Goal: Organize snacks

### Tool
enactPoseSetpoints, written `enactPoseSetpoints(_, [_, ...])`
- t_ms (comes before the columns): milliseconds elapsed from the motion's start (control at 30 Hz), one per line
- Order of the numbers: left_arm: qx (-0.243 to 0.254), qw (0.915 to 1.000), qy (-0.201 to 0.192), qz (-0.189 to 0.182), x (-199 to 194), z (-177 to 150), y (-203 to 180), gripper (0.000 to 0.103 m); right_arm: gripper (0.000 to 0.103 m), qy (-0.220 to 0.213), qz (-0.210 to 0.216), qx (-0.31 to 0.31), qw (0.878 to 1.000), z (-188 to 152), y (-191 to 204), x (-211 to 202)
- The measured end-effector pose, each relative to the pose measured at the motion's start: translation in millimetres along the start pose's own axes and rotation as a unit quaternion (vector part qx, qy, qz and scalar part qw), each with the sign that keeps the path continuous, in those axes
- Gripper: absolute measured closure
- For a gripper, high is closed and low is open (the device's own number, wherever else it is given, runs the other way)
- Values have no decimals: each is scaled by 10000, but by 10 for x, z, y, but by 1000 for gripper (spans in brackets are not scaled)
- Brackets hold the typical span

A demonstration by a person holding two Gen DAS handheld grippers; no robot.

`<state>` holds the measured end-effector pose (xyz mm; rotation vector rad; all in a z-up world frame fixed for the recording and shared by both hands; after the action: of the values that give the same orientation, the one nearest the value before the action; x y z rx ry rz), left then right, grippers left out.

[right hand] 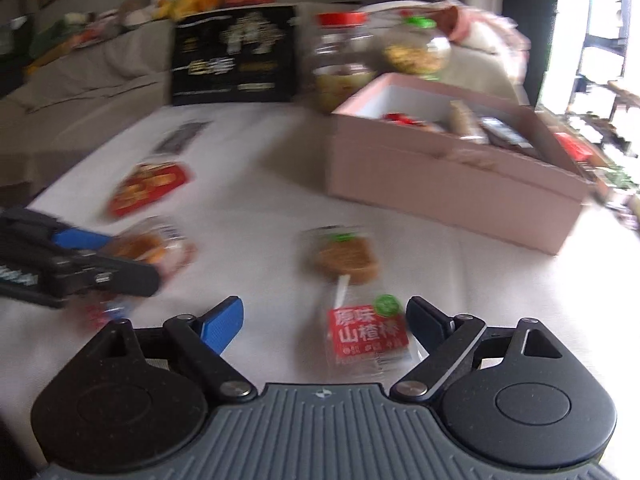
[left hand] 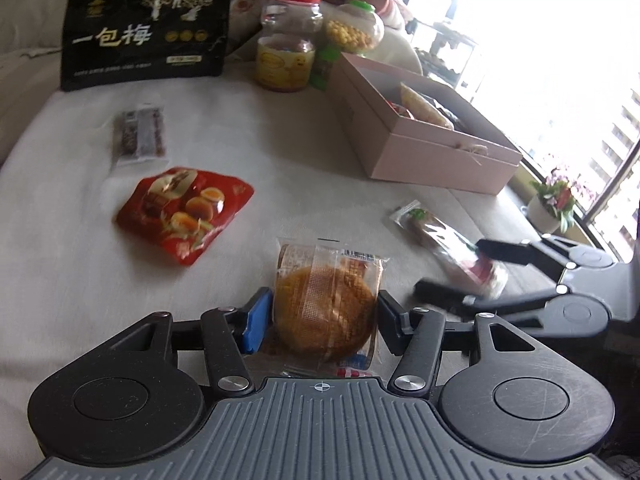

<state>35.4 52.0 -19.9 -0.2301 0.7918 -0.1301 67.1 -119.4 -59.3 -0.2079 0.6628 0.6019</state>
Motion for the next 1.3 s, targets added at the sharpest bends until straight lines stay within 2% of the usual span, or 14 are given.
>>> enactPoseSetpoints(67, [-34,10000,-7,-6,-28,-26,-5,42,13,180,568,-99,9982,-9,115,-22])
enactPoseSetpoints(133, [-47,10000,-14,-3,-48,-54,-4,42,13,166,785,-130,9967,21,156,-66])
enactPoseSetpoints(200, [-61,10000,-32,-4,-56,-70,-3,42,13,106,579,-172,9981,60,138,-67])
enactPoseSetpoints(300, [-118,9999,-43,-18,-58,-73,8,42,13,77,13,-85,9999,132,32,42])
enactPoseSetpoints(433, [-79,10000,-39,25,-56,-79,-8,42,13,116,-146,242,9995,245,-110,191])
enactPoseSetpoints(567, [-66,9999,-15,79,-51,-79,-27,42,12,66,-435,50,9990,286,-160,304])
enactPoseSetpoints(667, [31,9998,12,193,-43,-79,-65,42,9,25,-495,80,9987,300,-170,326])
enactPoseSetpoints(767, [107,9996,20,266,-32,-82,-85,42,0,88,-650,221,9976,301,-206,365])
enactPoseSetpoints(833, [99,9996,22,259,-33,-83,-80,42,0,176,-598,454,9970,301,-248,375])
enactPoseSetpoints(933, [104,9996,20,254,-36,-88,-73,41,0,375,-592,447,9965,282,-237,349])
enactPoseSetpoints(1100, [119,9996,4,259,-34,-91,-75,41,0,622,-307,79,9976,227,-256,250])
enactPoseSetpoints(1267, [137,9996,2,255,-28,-94,-79,42,1,276,-564,336,9975,103,-448,112])
enactPoseSetpoints(1300, [152,9995,4,263,-26,-95,-85,42,4,246,-563,383,9974,112,-453,111])
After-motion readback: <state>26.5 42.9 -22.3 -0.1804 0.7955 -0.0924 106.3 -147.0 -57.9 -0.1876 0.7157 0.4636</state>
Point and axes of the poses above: each gripper's, at about its wrist camera, not at the fingertips, and x roughly the way its jaws point, y to its left, z to its top, the point moved 6 cm from there along x, roughly the way its jaws point, and after that the axes turned 1 degree about x, right-handed, at the moved point
